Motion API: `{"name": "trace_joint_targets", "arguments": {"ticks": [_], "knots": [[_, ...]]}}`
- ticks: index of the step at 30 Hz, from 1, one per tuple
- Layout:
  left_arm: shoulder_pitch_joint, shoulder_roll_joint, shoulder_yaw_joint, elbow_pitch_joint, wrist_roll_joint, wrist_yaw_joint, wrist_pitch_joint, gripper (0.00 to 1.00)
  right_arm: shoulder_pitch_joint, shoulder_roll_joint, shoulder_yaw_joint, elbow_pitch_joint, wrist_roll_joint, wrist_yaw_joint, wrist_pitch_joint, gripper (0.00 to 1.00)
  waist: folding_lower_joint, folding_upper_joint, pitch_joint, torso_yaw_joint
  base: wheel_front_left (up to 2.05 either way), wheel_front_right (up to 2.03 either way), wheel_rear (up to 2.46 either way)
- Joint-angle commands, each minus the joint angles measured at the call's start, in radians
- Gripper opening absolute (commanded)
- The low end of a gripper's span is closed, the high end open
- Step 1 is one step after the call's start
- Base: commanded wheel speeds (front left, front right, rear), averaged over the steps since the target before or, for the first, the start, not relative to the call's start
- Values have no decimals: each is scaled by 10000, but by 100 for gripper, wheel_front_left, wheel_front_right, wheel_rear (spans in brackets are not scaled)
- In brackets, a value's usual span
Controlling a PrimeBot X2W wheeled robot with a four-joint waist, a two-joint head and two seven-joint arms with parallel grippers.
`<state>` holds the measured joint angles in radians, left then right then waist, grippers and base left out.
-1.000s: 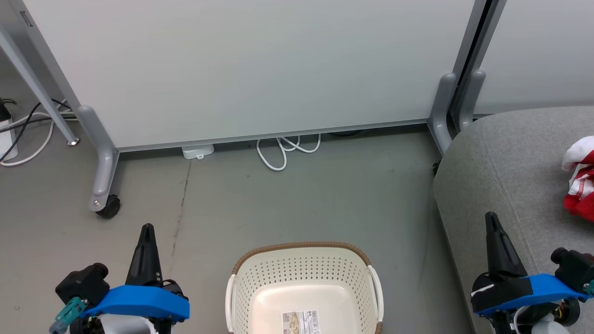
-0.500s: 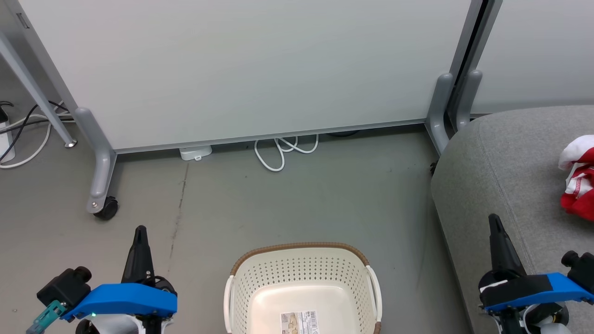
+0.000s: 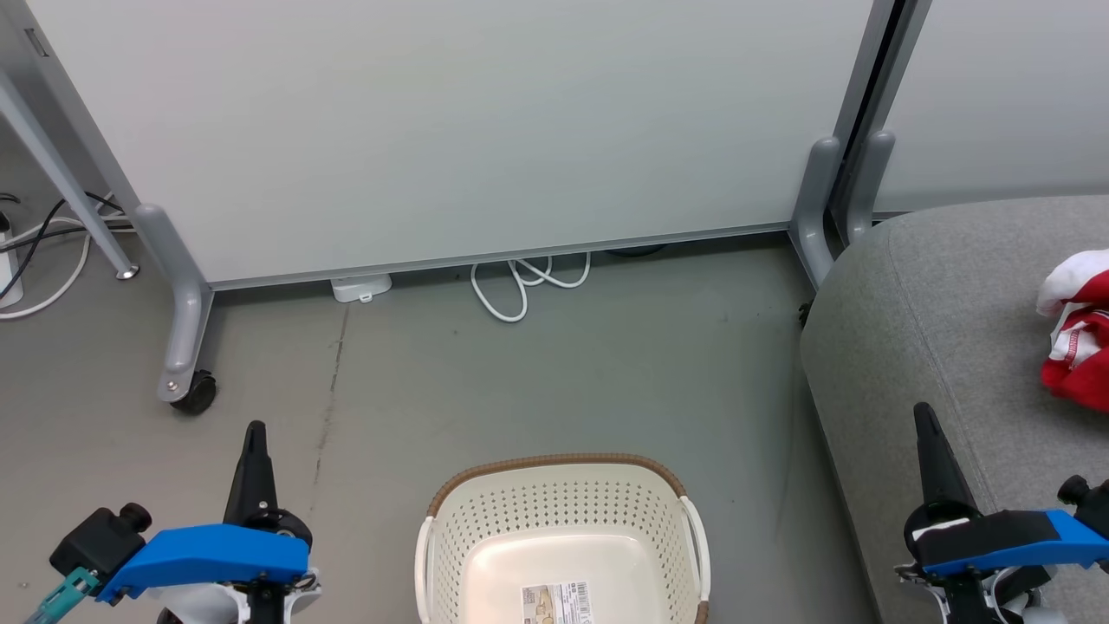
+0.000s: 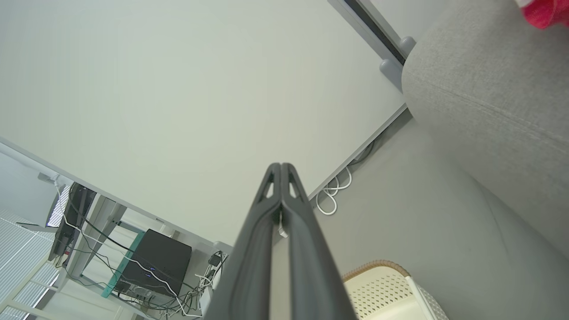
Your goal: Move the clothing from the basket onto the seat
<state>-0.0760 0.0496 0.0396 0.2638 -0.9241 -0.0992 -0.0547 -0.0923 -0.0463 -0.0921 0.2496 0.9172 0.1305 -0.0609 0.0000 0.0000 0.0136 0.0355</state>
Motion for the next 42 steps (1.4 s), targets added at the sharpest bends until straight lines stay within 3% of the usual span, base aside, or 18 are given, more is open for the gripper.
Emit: {"name": "trace_joint_targets", "arguments": {"ticks": [1, 42], "knots": [[-272, 12, 71, -130, -325, -69, 68, 0, -150, -43, -30, -124, 329, 3, 92, 0, 0, 0, -2, -7, 0, 0, 0], [-362, 11, 510, -186, -4405, -248, 1088, 0, -193, -55, -156, -87, 4445, 3, 1143, 0, 0, 0, -58, -195, 0, 0, 0]]}}
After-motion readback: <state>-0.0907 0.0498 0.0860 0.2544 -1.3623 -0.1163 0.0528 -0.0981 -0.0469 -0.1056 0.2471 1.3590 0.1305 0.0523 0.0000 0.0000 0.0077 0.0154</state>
